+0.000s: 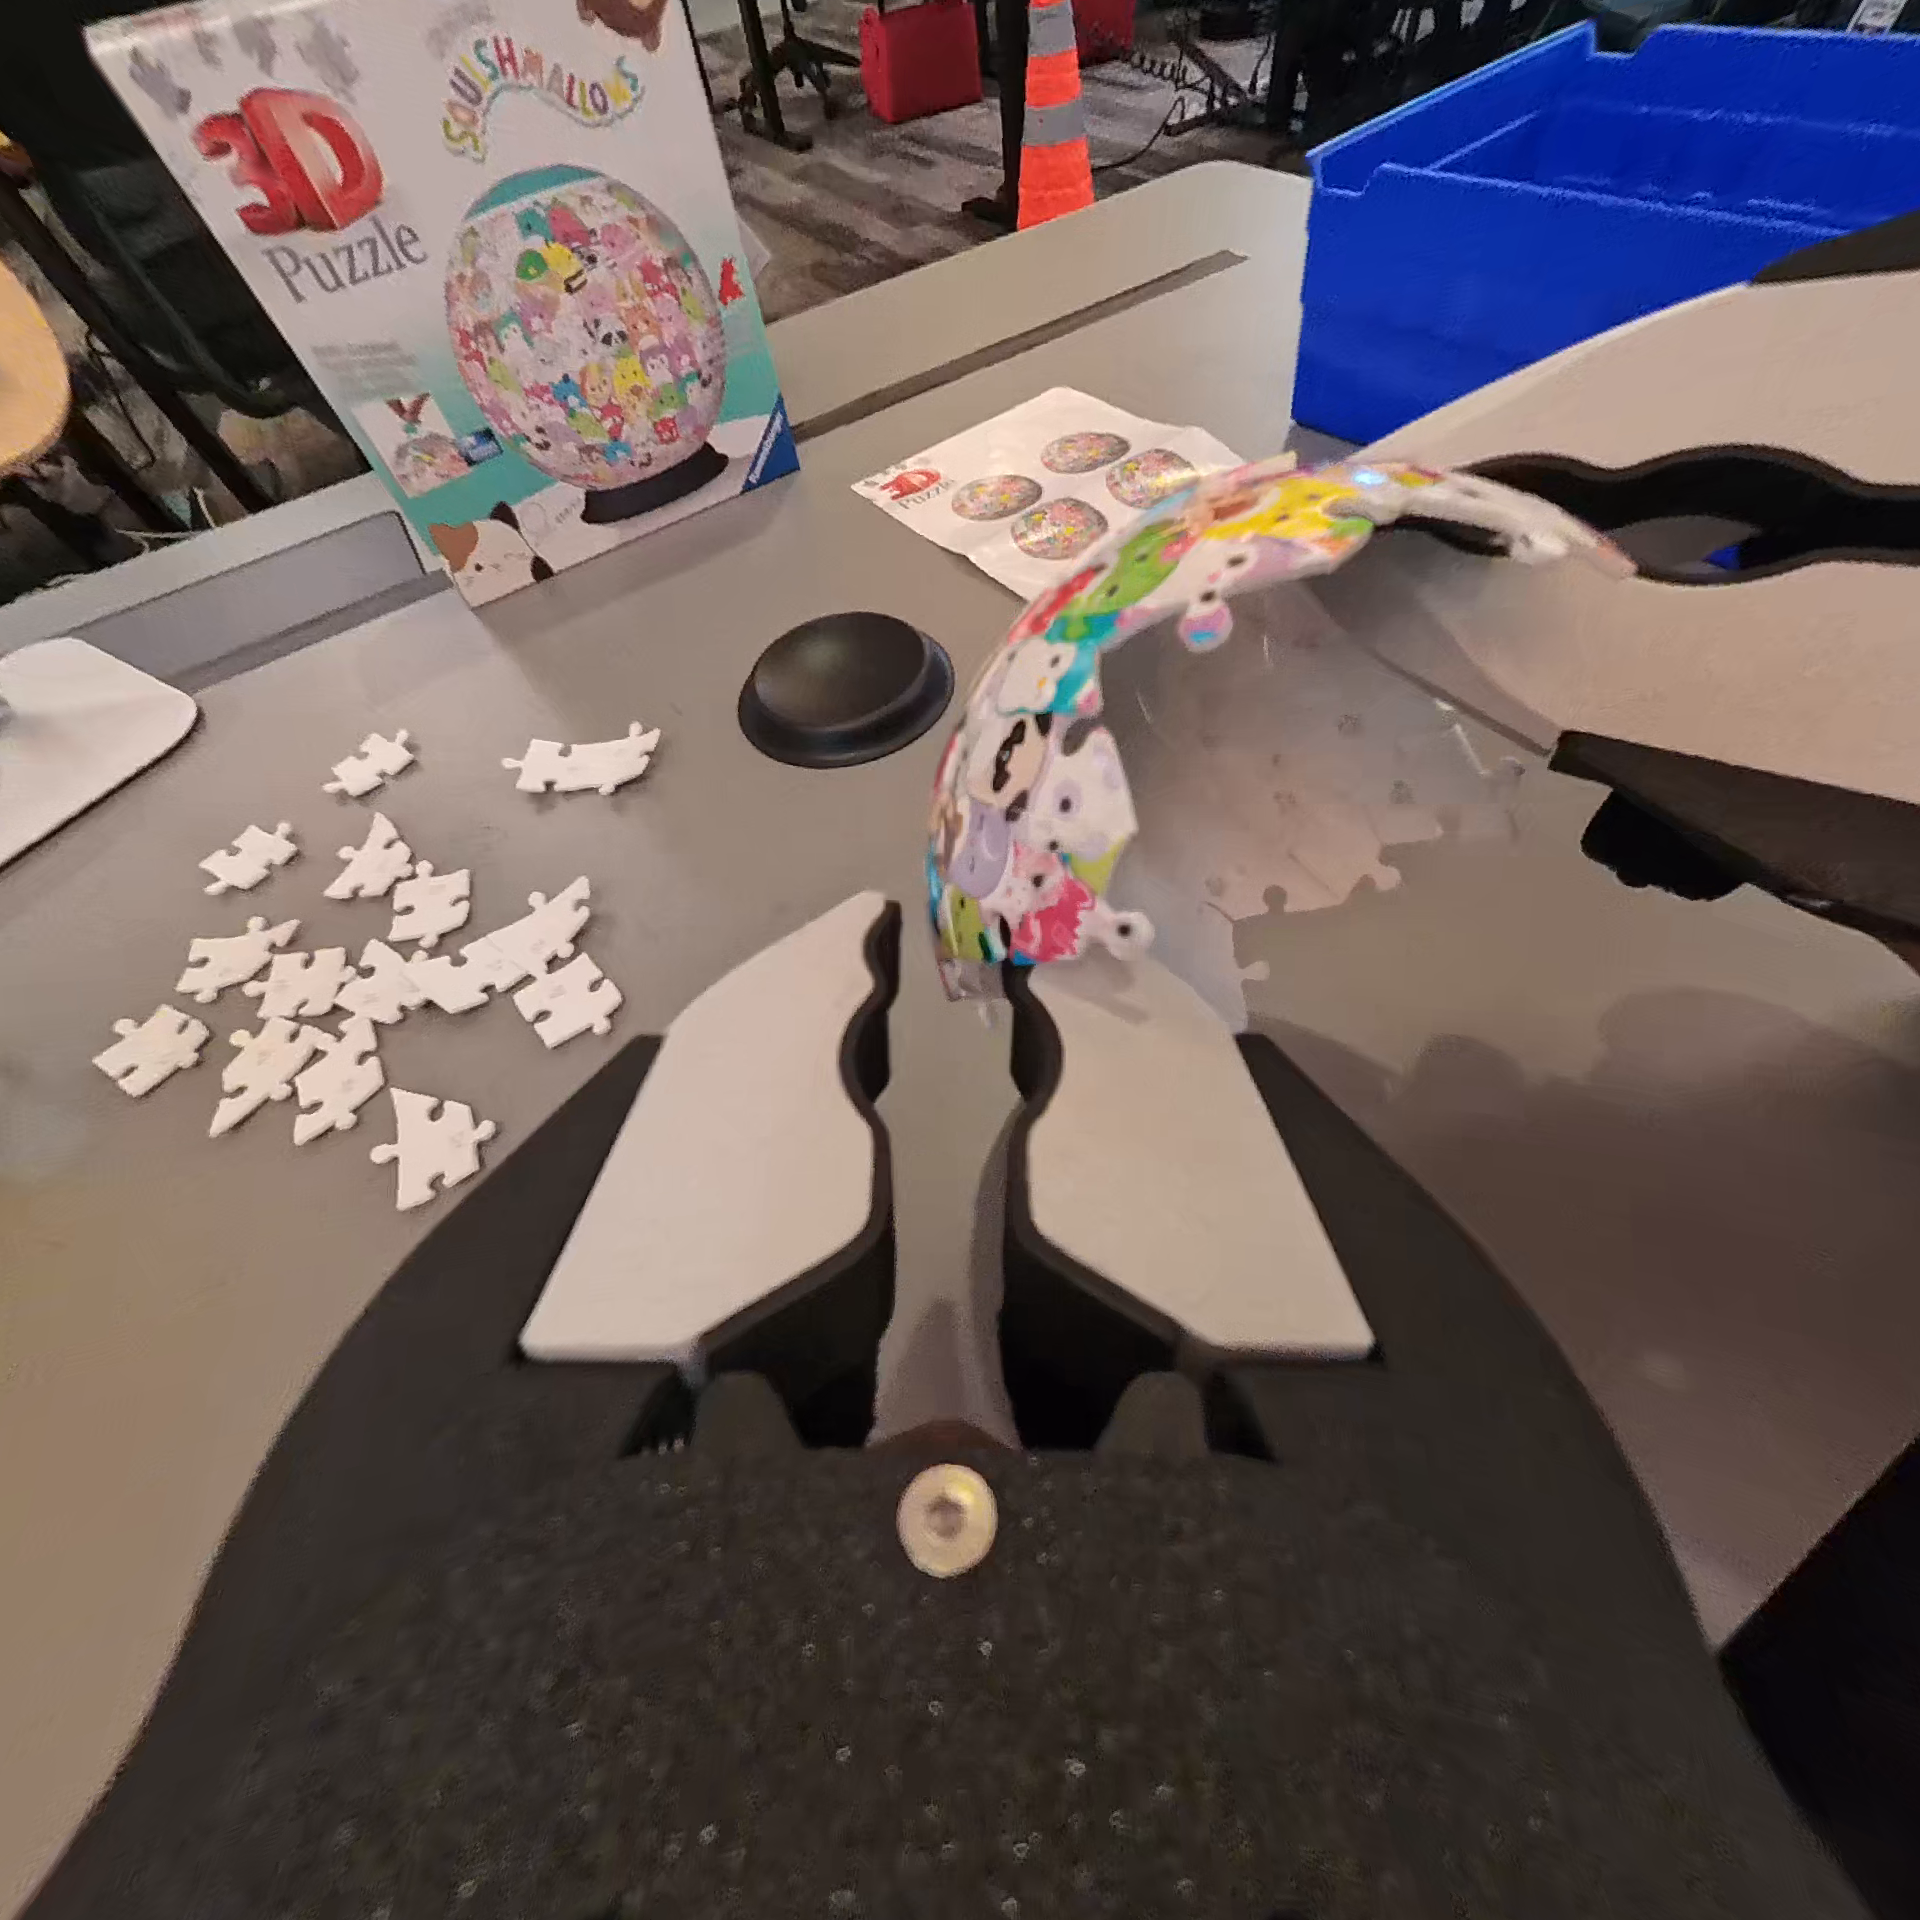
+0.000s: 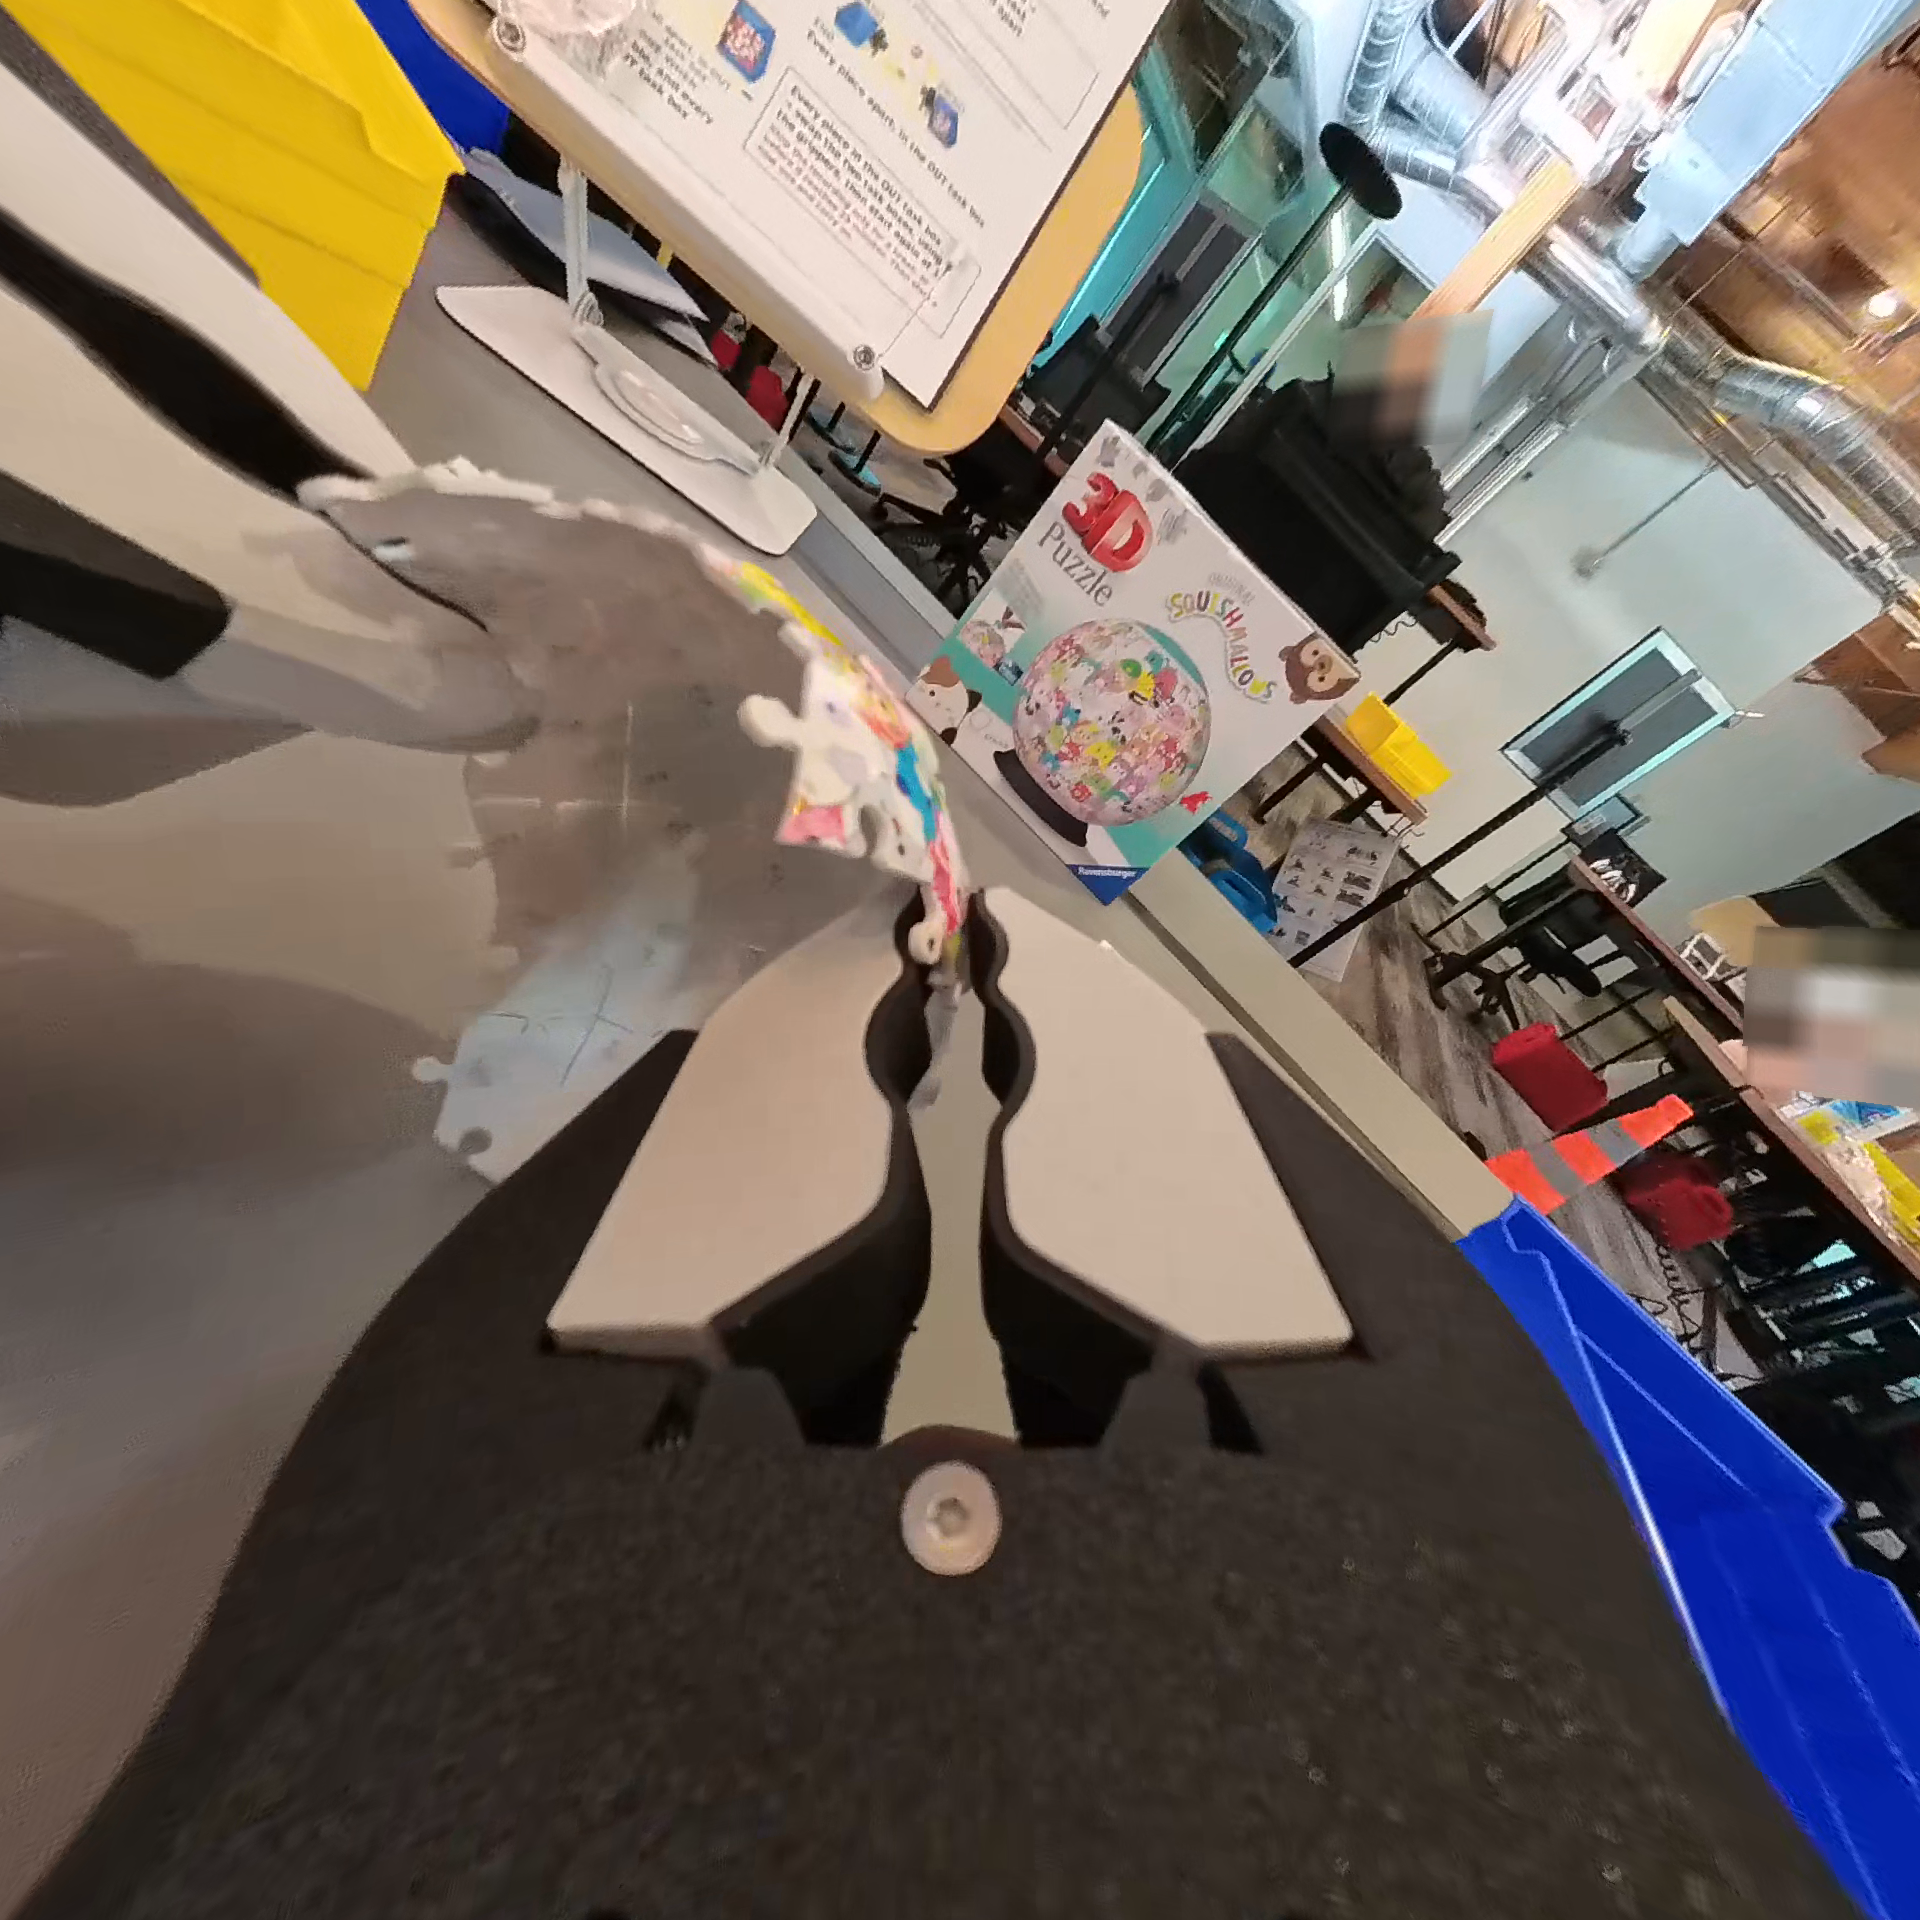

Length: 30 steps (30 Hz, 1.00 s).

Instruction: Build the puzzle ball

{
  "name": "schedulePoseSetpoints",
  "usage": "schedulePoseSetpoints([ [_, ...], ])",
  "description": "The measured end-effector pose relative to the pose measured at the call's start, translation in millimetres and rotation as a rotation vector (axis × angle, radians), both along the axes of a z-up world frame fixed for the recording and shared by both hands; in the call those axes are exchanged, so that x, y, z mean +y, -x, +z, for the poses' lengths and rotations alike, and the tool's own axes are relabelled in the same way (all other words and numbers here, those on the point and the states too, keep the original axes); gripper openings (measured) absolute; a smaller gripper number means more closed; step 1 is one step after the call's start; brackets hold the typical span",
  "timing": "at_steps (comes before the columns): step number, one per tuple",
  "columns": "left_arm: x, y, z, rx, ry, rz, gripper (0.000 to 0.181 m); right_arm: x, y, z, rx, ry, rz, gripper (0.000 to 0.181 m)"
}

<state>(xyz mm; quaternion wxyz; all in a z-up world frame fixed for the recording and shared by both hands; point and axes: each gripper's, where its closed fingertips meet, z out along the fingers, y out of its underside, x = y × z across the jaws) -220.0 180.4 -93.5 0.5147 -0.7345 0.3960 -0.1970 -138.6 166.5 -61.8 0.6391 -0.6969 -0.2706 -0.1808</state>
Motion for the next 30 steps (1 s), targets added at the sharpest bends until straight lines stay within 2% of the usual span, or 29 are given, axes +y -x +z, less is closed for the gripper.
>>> schedulePoseSetpoints([
  [3, -2.1, 0.8, -1.6, -0.011, 0.022, -0.018, 0.023, 3.1, -0.7, -4.6, 0.007, 0.017, -0.006, 0.005],
  [15, -15.8, 18.3, -12.2, 0.047, 0.047, -0.043, 0.023, -0.6, -4.6, 0.8, 0.043, 0.014, 0.004, 0.004],
  [23, -14.7, 5.8, -7.9, 0.086, -0.009, -0.087, 0.022, -8.1, 4.9, 6.3, 0.031, -0.004, 0.048, 0.005],
  [26, -13.7, 5.1, -5.3, 0.087, -0.027, -0.085, 0.009, -9.6, 6.4, 5.5, 0.023, -0.001, 0.046, 0.005],
  [30, -9.2, 8.6, -4.4, 0.098, -0.028, -0.050, 0.004, -10.4, 8.8, 4.4, 0.048, 0.016, 0.063, 0.004],
])
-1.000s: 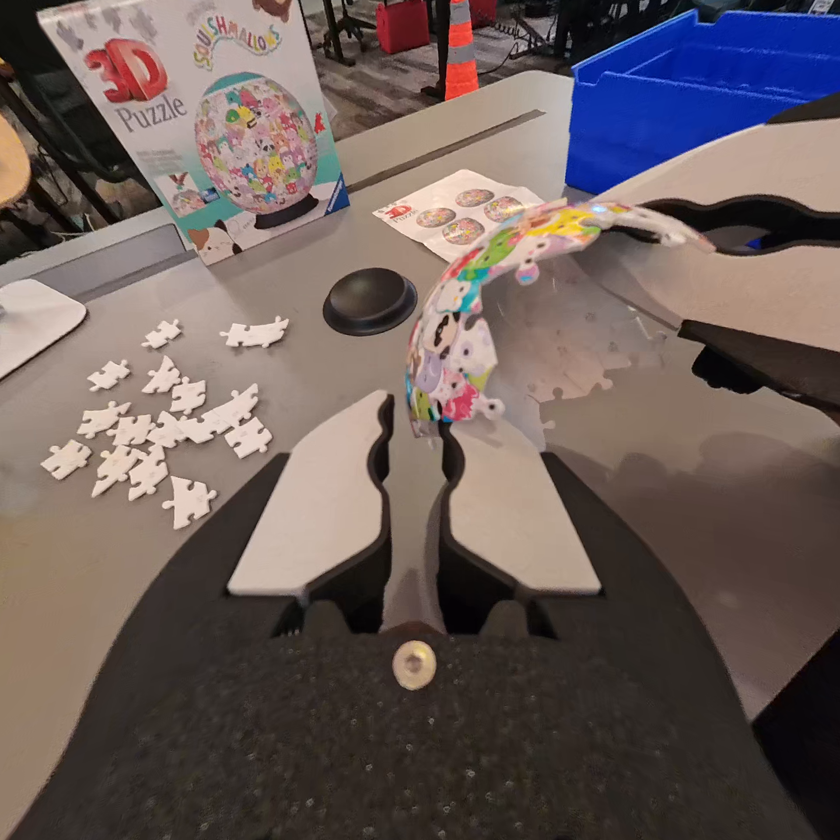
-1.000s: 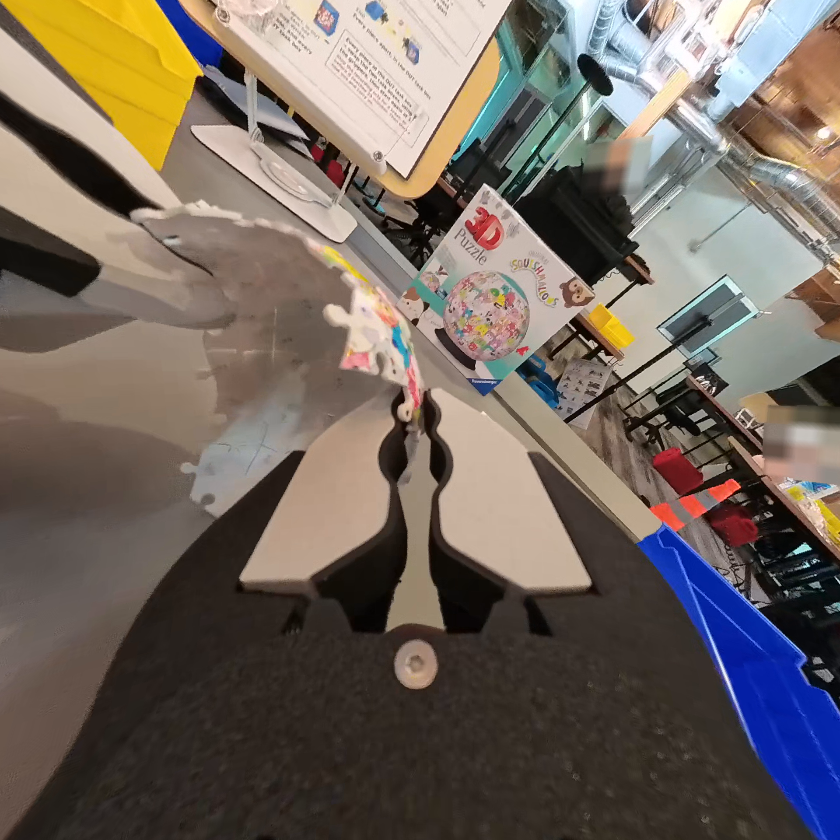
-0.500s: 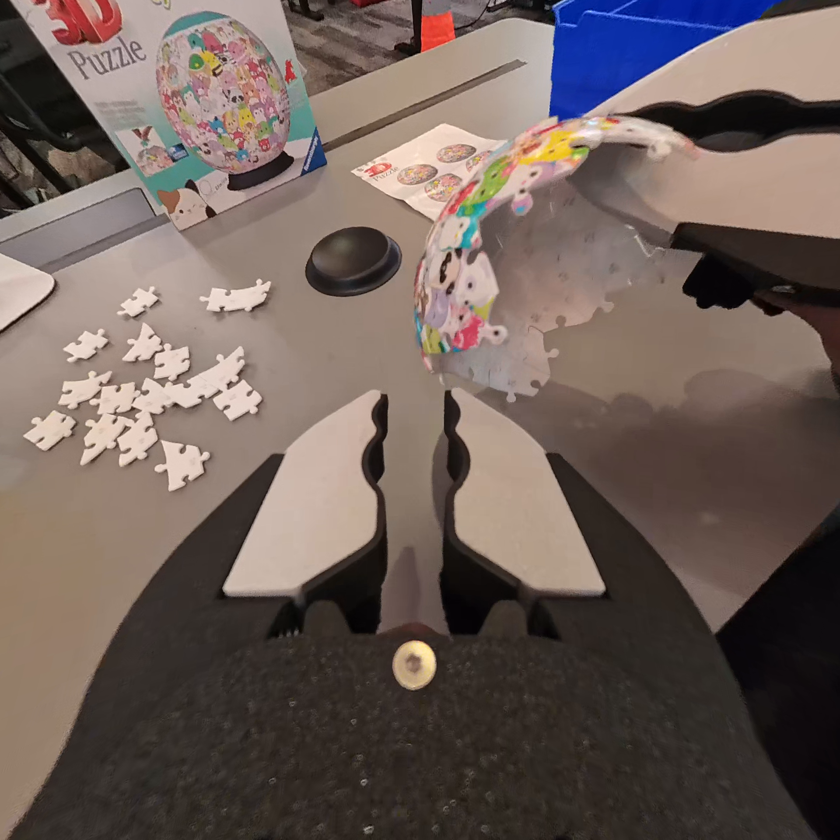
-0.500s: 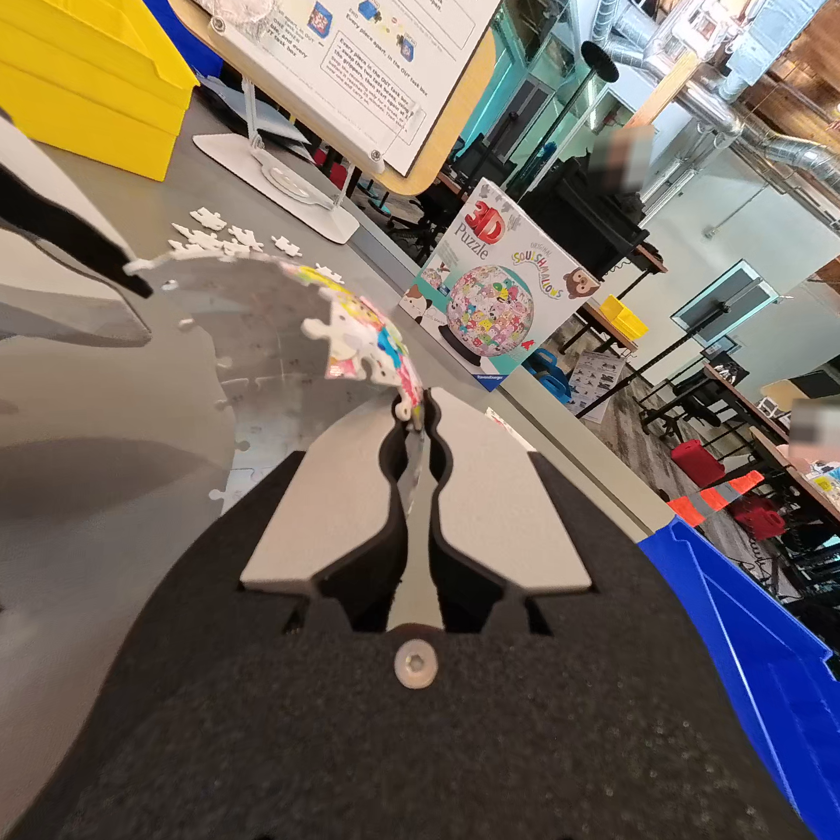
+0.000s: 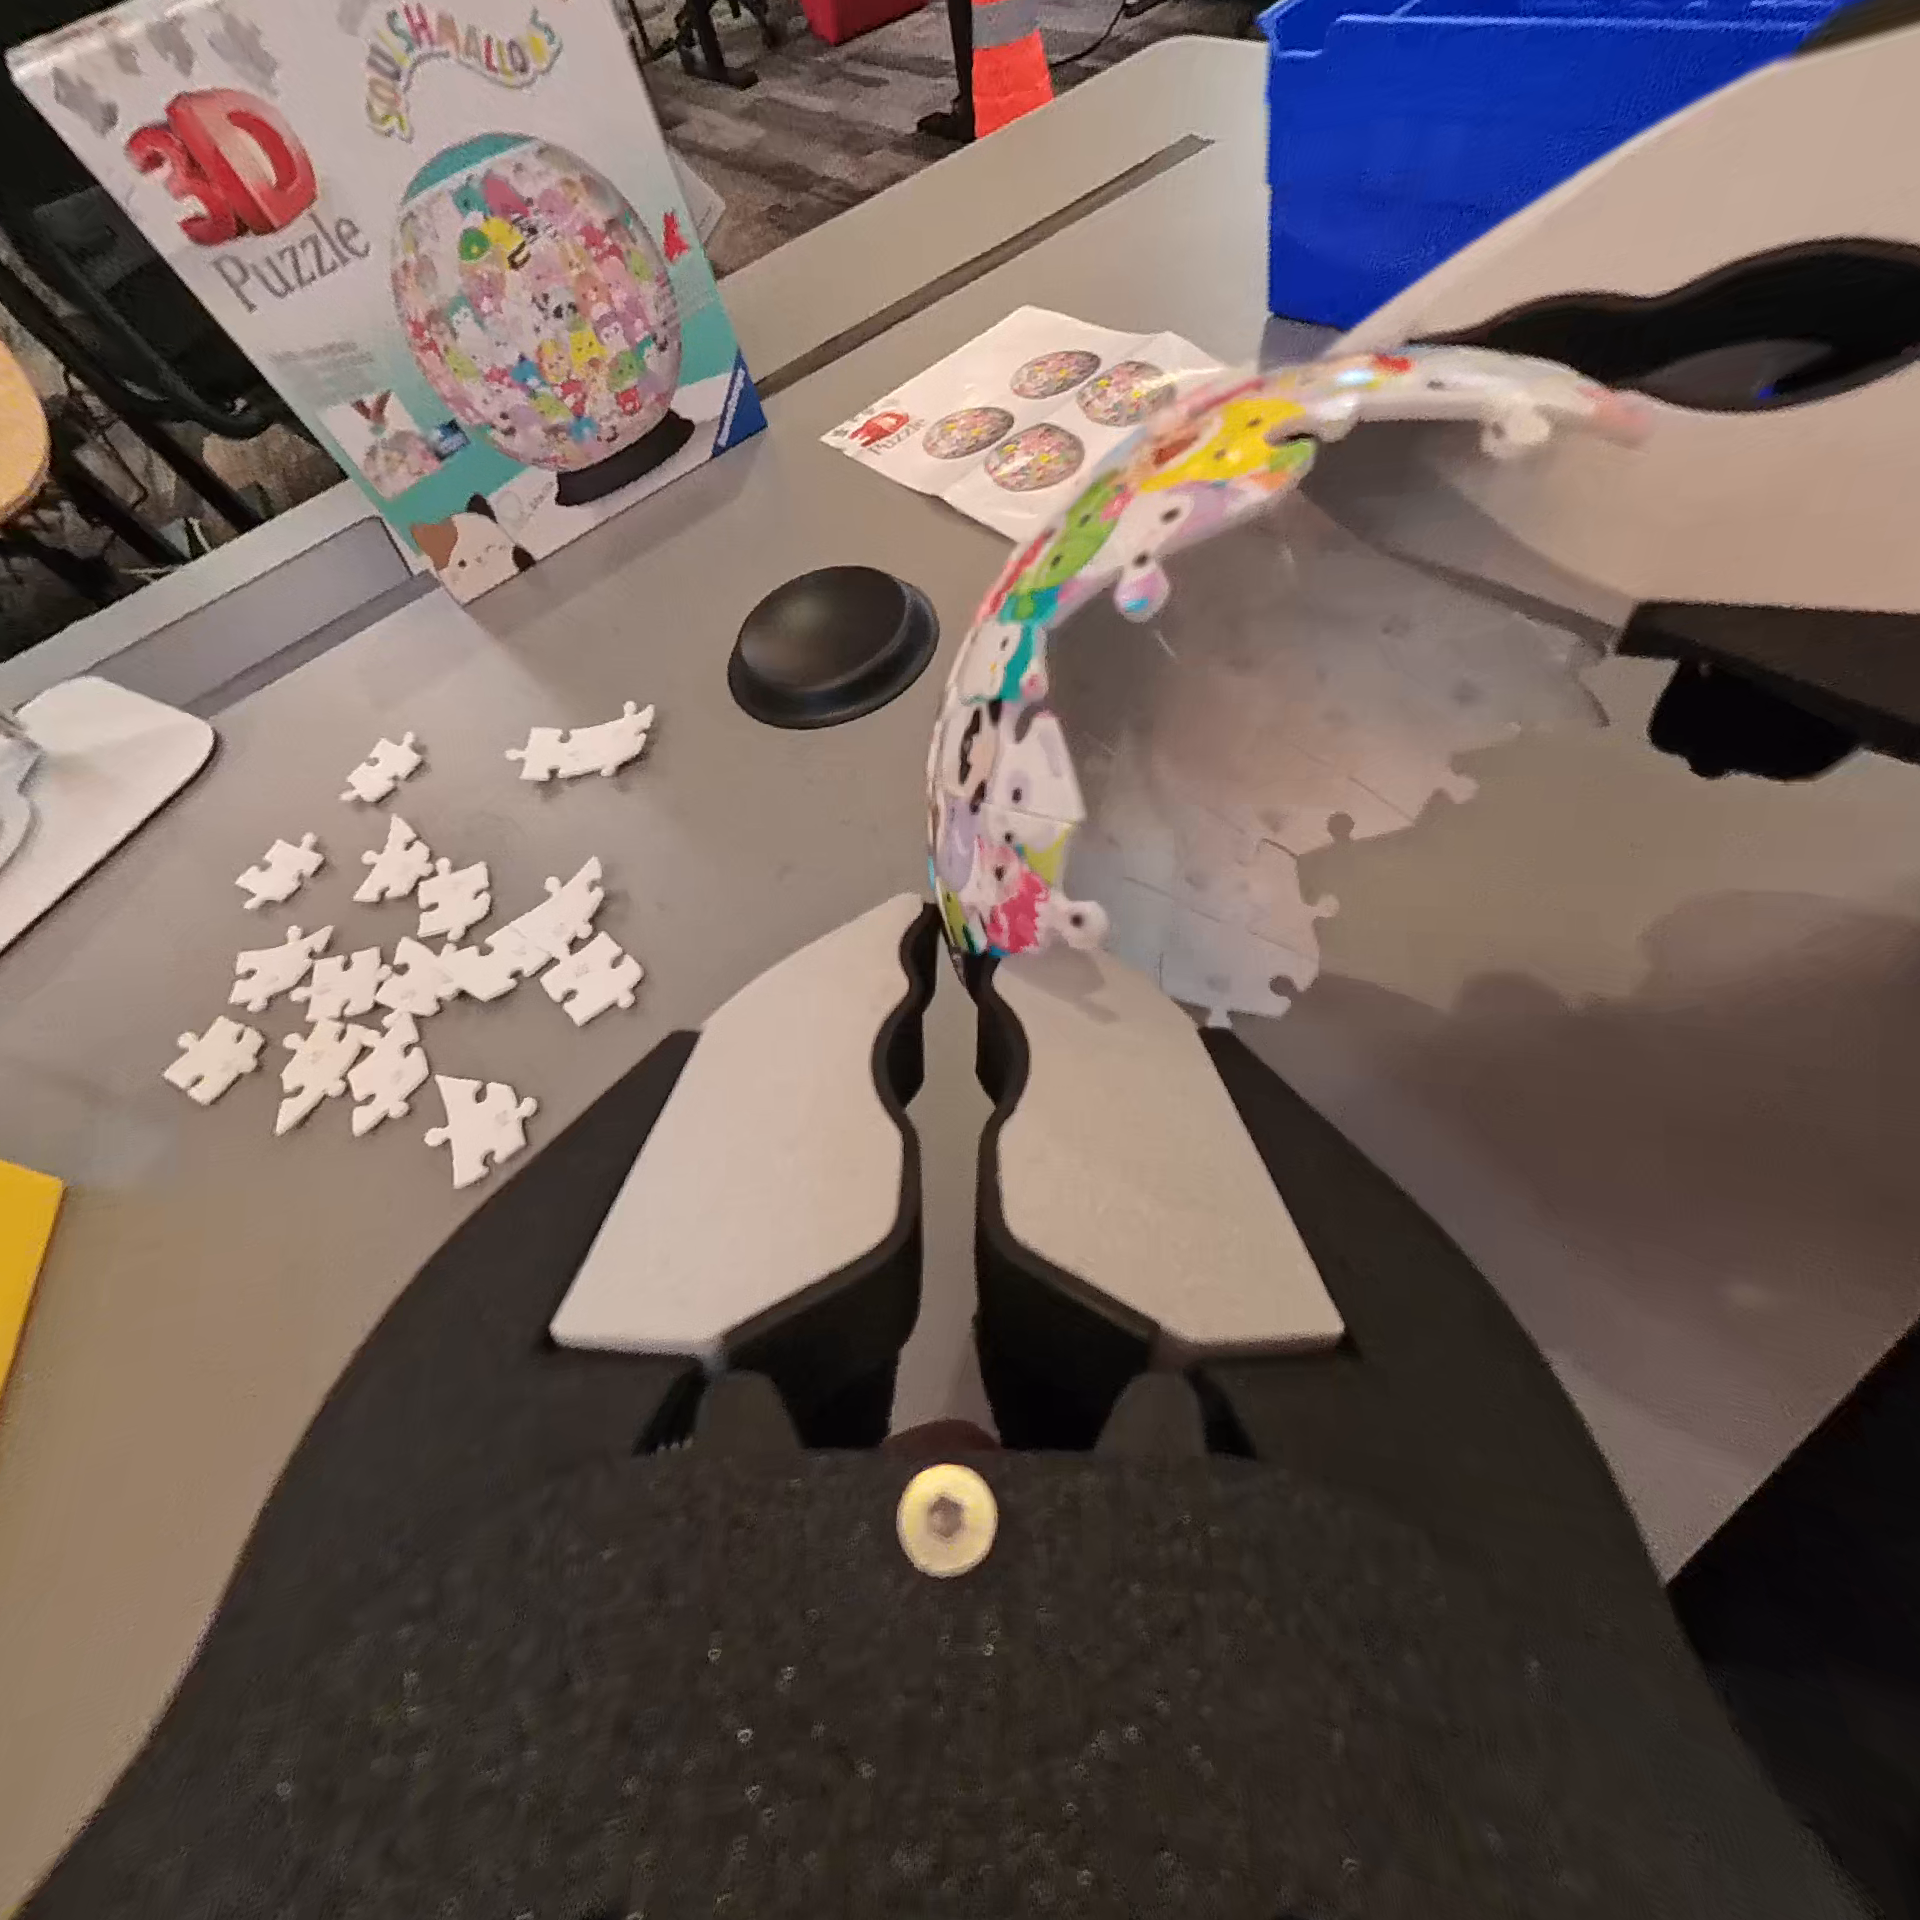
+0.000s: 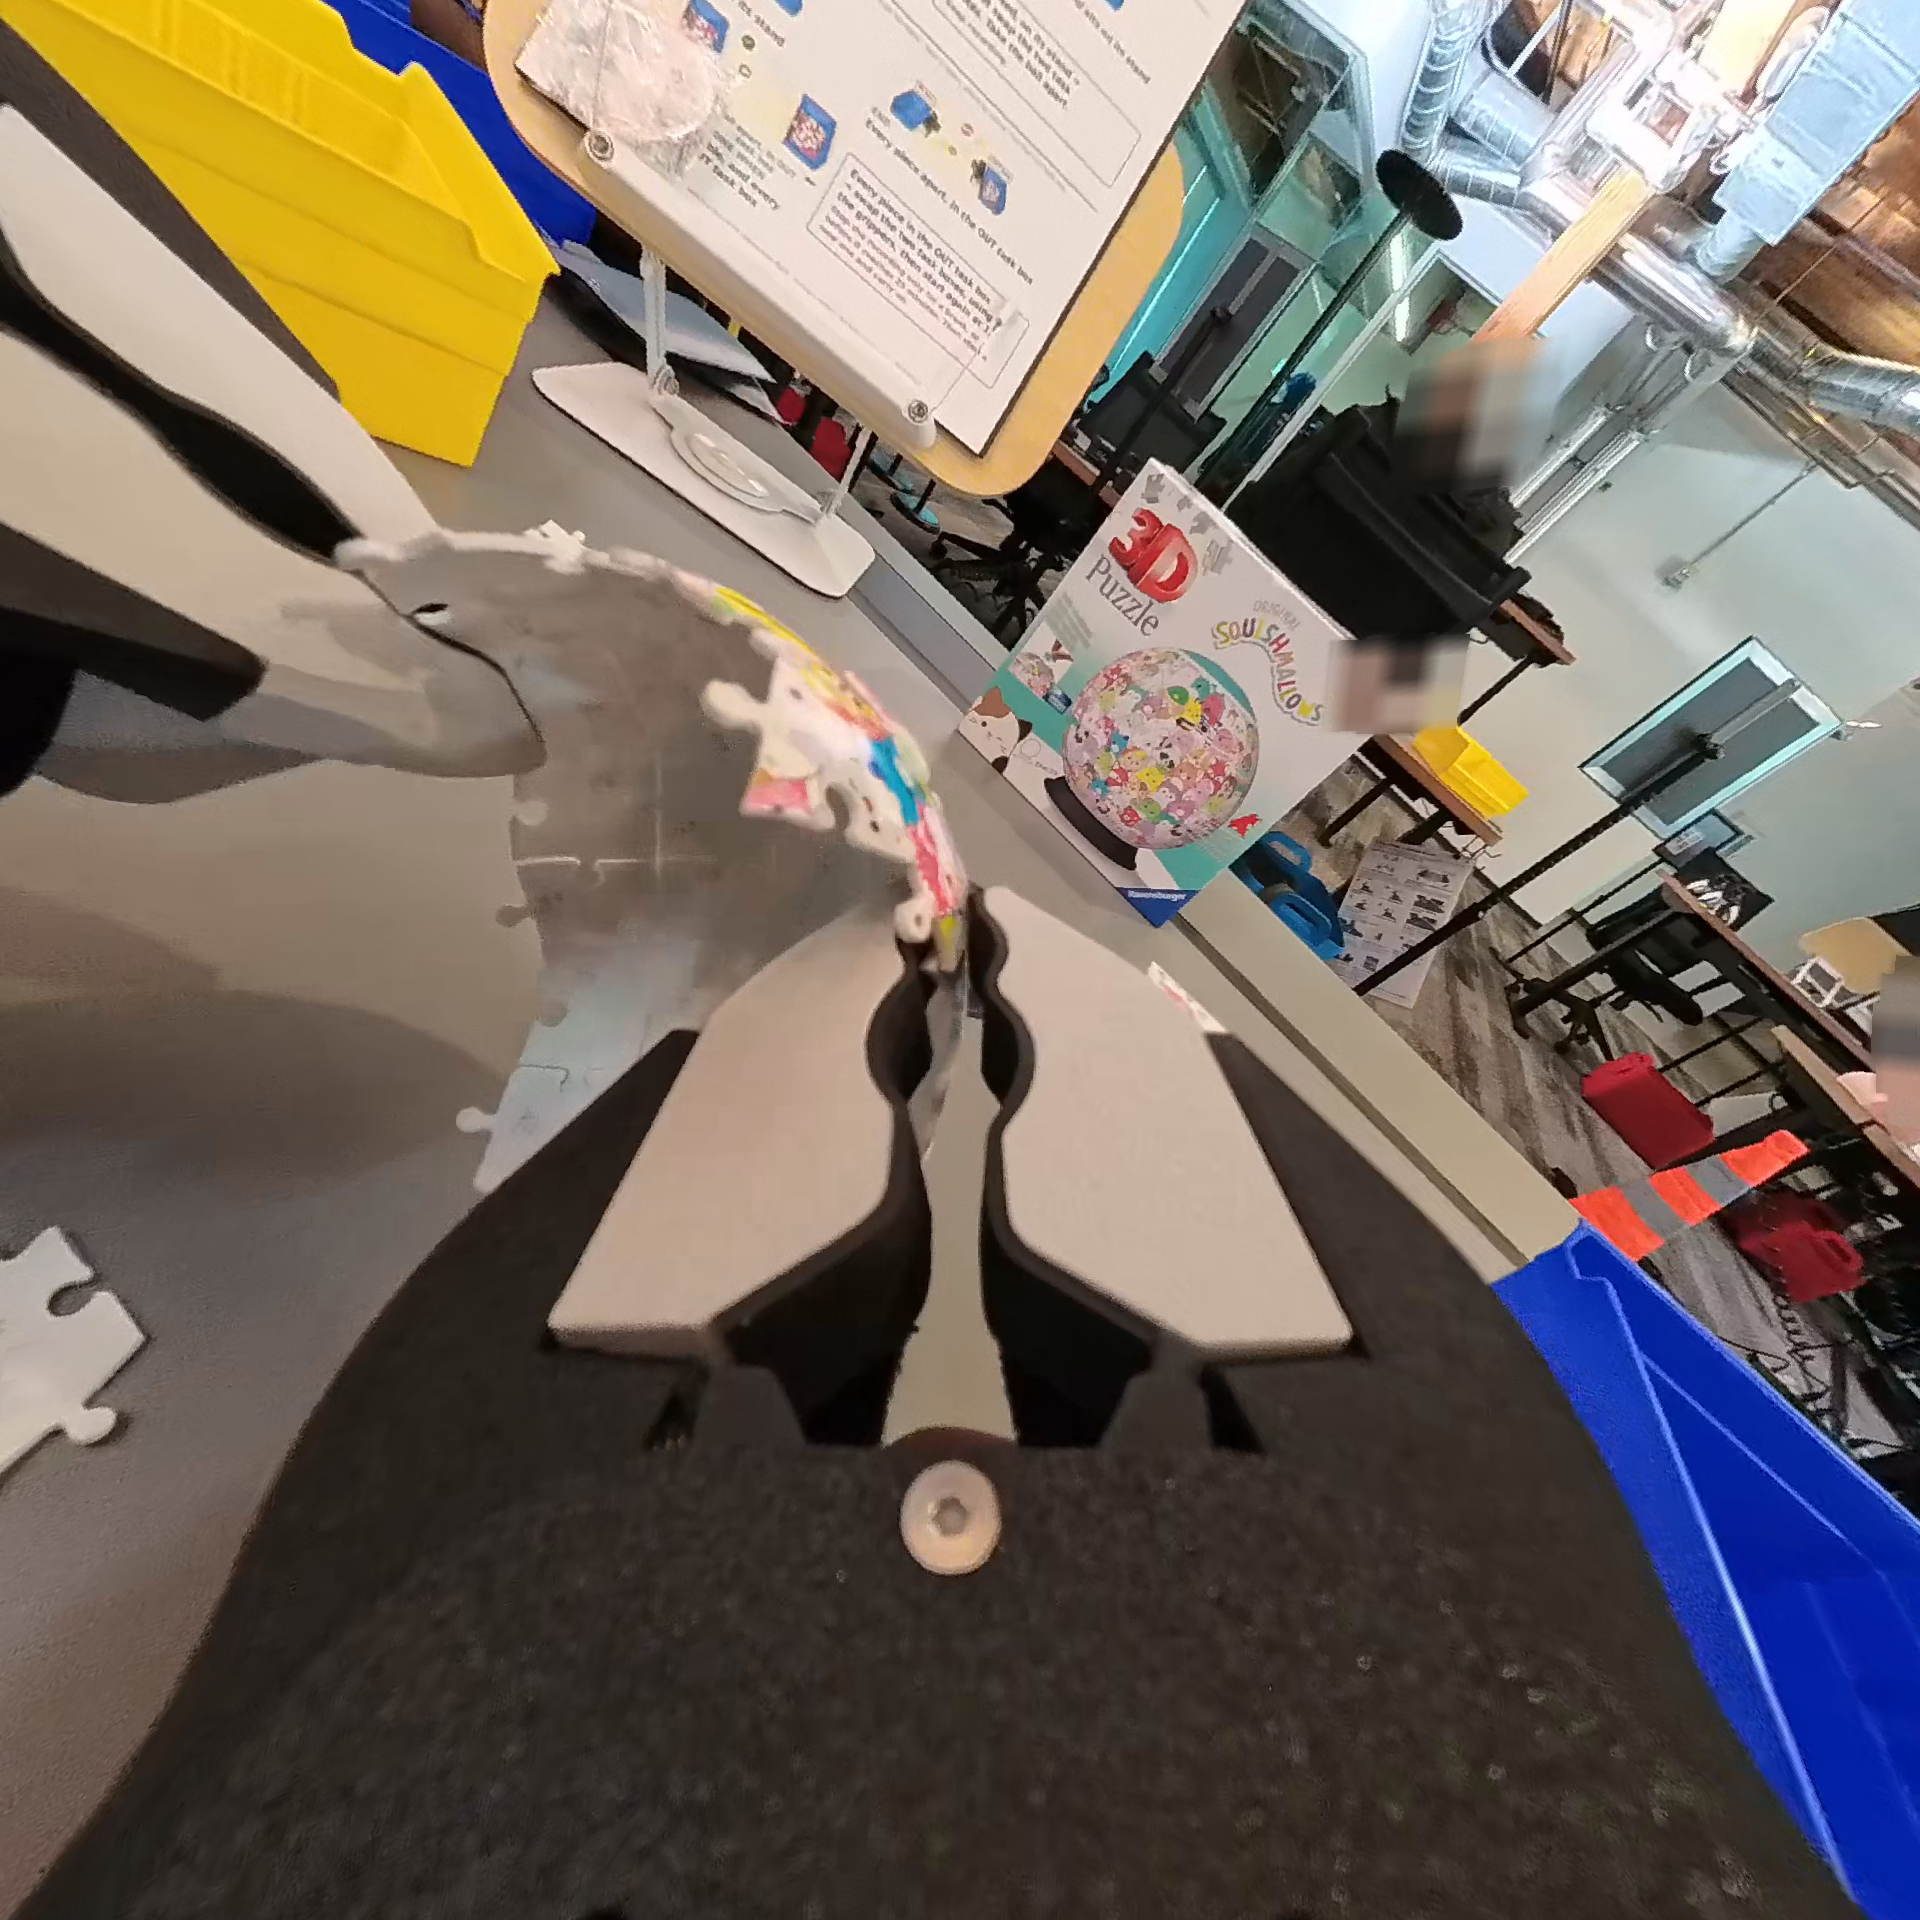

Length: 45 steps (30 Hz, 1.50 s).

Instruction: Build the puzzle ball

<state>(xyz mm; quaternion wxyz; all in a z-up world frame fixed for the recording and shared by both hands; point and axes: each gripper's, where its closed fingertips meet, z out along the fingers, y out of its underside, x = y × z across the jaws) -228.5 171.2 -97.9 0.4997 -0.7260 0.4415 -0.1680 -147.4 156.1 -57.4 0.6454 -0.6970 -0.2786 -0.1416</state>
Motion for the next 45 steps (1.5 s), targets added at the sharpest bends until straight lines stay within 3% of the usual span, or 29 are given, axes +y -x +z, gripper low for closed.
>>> schedulePoseSetpoints([
  [13, 28.1, 7.2, -12.2, -0.018, 0.286, 0.183, 0.002, -3.0, 9.7, -8.7, 0.066, 0.102, 0.050, 0.019],
  [22, 37.5, 13.5, -27.4, 0.060, 0.546, 0.207, 0.002, 15.9, -7.8, -16.0, 0.162, 0.230, -0.001, 0.029],
  [26, 37.9, 14.8, -33.1, 0.063, 0.608, 0.208, 0.002, 27.5, -3.2, -34.6, 0.142, 0.327, 0.008, 0.029],
  [39, 36.2, 20.3, -36.1, 0.101, 0.595, 0.224, 0.002, 38.2, 4.1, -26.0, 0.100, 0.452, 0.010, 0.025],
  [45, 32.1, 19.5, -37.4, 0.081, 0.619, 0.211, 0.002, 41.3, 8.6, -34.4, -0.024, 0.472, -0.003, 0.023],
])
